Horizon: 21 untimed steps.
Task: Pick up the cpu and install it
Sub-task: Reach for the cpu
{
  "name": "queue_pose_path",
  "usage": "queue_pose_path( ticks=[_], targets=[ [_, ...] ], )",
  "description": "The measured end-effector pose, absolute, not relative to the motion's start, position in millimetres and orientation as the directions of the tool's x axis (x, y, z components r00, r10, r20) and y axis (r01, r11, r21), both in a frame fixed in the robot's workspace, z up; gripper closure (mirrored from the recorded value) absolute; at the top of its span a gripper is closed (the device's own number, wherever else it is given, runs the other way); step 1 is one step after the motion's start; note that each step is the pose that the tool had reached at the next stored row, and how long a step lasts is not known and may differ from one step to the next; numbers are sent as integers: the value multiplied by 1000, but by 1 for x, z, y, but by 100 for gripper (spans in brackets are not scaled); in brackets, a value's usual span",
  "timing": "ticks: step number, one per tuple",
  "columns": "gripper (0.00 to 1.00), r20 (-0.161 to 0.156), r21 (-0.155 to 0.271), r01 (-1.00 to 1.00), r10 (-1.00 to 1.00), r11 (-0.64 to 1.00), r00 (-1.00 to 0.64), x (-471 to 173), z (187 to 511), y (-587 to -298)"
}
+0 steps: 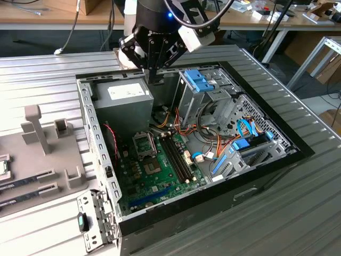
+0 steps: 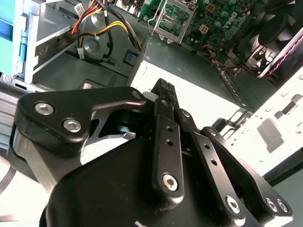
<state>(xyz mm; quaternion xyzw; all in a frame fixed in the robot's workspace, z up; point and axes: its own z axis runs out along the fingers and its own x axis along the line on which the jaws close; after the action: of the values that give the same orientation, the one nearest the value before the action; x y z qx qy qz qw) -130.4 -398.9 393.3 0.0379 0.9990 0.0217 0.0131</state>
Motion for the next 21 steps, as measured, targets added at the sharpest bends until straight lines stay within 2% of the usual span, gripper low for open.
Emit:
queue_pose_path(
  ticks=[21],
  targets=[
    [89,-24,44,75,76,996,-997,-135,393,-399]
  ],
)
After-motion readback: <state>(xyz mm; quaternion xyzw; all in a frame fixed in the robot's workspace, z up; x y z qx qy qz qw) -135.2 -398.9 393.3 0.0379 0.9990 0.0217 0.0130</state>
